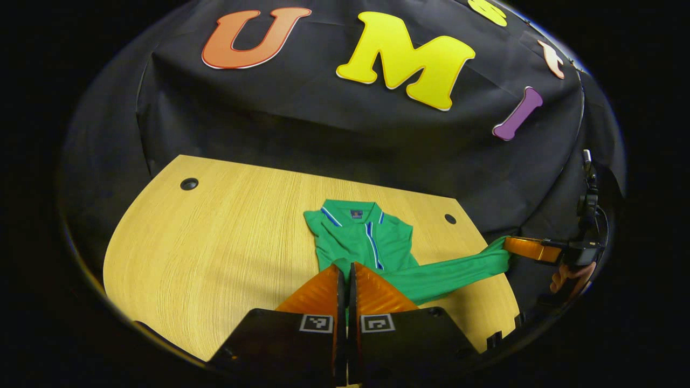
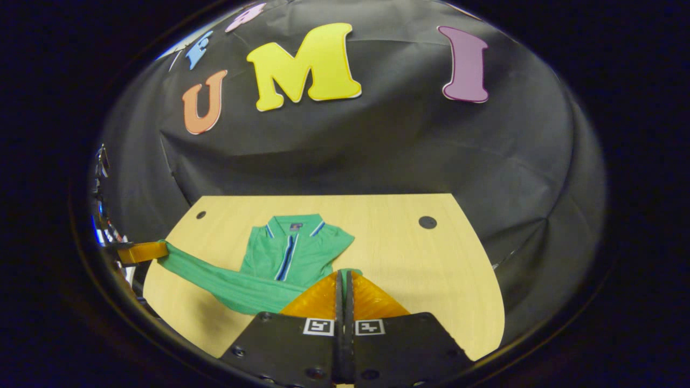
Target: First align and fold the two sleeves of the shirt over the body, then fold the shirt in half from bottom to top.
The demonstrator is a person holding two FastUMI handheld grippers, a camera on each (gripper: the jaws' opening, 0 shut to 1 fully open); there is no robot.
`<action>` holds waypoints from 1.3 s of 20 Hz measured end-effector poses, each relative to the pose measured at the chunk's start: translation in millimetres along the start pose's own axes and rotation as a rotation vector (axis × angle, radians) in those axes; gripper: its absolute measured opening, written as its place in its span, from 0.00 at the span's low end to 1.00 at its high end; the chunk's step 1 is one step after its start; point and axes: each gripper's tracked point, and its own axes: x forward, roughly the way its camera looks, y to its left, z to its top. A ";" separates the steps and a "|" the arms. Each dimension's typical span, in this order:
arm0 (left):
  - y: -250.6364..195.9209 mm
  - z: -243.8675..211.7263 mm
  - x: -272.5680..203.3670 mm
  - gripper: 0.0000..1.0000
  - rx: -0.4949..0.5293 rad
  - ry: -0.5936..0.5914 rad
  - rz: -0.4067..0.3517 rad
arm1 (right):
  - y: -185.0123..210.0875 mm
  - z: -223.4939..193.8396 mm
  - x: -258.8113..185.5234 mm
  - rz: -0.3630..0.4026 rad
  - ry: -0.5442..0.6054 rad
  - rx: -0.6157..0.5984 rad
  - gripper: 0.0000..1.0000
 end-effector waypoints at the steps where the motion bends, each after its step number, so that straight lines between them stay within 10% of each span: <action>1: 3.3 12.7 7.7 0.06 0.006 -0.017 0.006 | 2.1 10.2 6.7 0.008 -0.008 -0.004 0.00; 13: 44.4 83.8 130.7 0.06 0.000 -0.046 0.041 | 23.8 111.4 136.3 0.065 -0.043 -0.044 0.01; 26: 80.6 39.3 224.2 0.08 -0.001 0.028 0.114 | 4.8 61.5 236.0 0.032 0.015 -0.080 0.00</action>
